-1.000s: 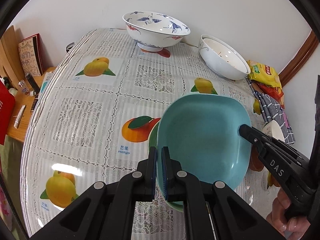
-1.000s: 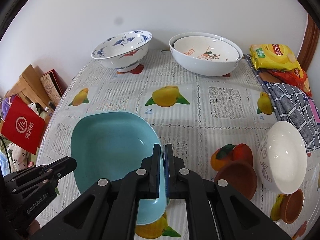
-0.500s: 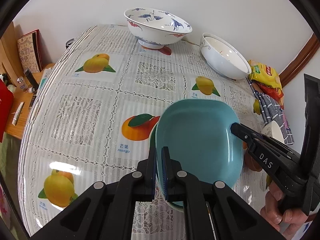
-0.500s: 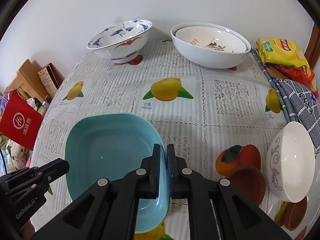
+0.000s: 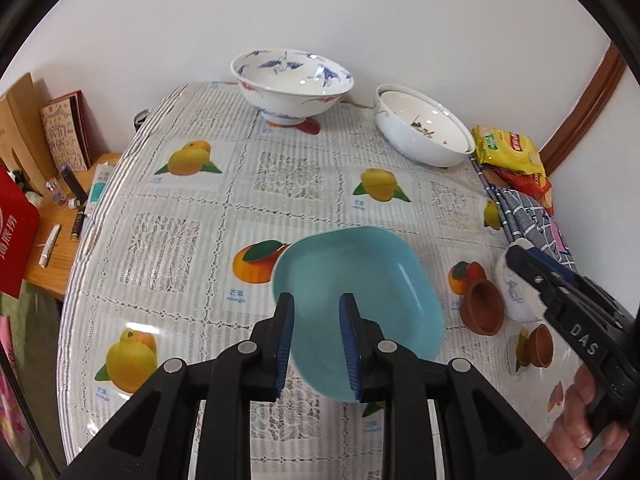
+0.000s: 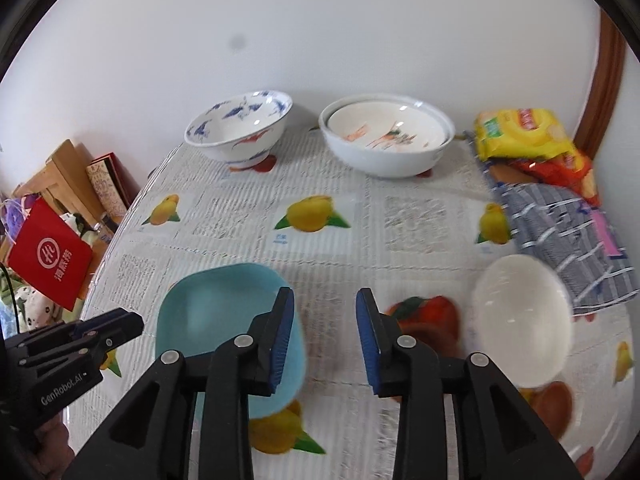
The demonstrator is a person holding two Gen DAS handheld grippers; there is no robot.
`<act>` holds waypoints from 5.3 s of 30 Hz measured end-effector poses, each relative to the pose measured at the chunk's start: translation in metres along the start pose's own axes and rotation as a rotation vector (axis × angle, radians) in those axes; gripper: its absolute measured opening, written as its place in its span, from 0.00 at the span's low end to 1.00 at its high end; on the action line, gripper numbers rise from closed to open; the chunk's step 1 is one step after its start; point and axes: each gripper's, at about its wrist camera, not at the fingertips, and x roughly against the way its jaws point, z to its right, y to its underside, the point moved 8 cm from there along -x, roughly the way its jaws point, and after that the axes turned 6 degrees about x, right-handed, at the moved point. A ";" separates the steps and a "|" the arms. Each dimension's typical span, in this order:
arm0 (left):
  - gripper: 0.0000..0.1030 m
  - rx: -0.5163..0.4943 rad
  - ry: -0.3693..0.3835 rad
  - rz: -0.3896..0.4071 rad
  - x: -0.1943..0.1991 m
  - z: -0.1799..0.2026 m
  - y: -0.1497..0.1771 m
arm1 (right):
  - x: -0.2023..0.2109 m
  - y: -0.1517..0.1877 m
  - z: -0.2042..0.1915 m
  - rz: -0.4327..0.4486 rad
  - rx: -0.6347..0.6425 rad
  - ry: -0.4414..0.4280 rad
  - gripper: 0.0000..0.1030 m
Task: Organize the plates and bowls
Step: 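Open both grippers to release the light-blue plate rim, then move both grippers toward the two brown clay saucers, then close the left gripper on one brown saucer while the right gripper grasps the other, then carry both held brown saucers over the white bowl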
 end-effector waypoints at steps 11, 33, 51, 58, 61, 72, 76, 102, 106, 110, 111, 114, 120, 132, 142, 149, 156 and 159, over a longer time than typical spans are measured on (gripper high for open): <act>0.38 -0.105 0.036 0.049 0.035 0.080 0.015 | 0.093 0.032 0.094 0.152 -0.055 0.129 0.56; 0.39 -0.169 0.037 -0.008 0.005 0.157 0.052 | 0.093 0.160 0.204 -0.012 -0.274 0.147 0.51; 0.39 -0.166 -0.002 -0.116 -0.071 0.162 0.055 | 0.023 0.178 0.219 -0.101 -0.346 0.110 0.49; 0.39 -0.173 -0.007 -0.151 -0.096 0.168 0.056 | 0.005 0.178 0.221 -0.115 -0.326 0.134 0.46; 0.39 -0.174 -0.007 -0.167 -0.104 0.170 0.057 | -0.003 0.179 0.220 -0.121 -0.324 0.127 0.44; 0.39 -0.190 -0.019 -0.198 -0.125 0.171 0.060 | -0.018 0.182 0.222 -0.127 -0.345 0.125 0.39; 0.39 -0.197 -0.015 -0.197 -0.128 0.172 0.058 | -0.020 0.181 0.221 -0.131 -0.329 0.135 0.39; 0.07 -0.204 0.021 -0.145 -0.109 0.174 0.053 | -0.007 0.173 0.213 -0.085 -0.347 0.155 0.08; 0.07 -0.212 0.018 -0.130 -0.101 0.173 0.053 | 0.003 0.169 0.210 -0.064 -0.350 0.159 0.08; 0.07 -0.208 0.028 -0.122 -0.091 0.171 0.053 | 0.013 0.166 0.206 -0.048 -0.354 0.160 0.08; 0.07 -0.210 0.029 -0.118 -0.088 0.171 0.054 | 0.016 0.166 0.204 -0.044 -0.356 0.158 0.08; 0.07 -0.211 0.038 -0.101 -0.077 0.171 0.052 | 0.026 0.162 0.200 -0.030 -0.354 0.161 0.08; 0.07 -0.205 0.057 -0.058 -0.049 0.170 0.046 | 0.054 0.150 0.195 0.017 -0.364 0.180 0.08; 0.07 -0.197 0.077 0.002 -0.008 0.166 0.033 | 0.104 0.113 0.180 0.132 -0.357 0.177 0.08; 0.07 -0.186 0.075 0.035 0.011 0.157 0.021 | 0.116 0.093 0.167 0.169 -0.350 0.158 0.08; 0.07 -0.179 0.065 0.056 0.018 0.152 0.013 | 0.115 0.083 0.163 0.174 -0.347 0.159 0.08; 0.07 -0.172 0.075 0.061 0.017 0.149 0.007 | 0.106 0.076 0.164 0.165 -0.344 0.158 0.08; 0.07 -0.174 0.074 0.059 0.014 0.150 0.004 | 0.098 0.074 0.166 0.154 -0.340 0.161 0.08</act>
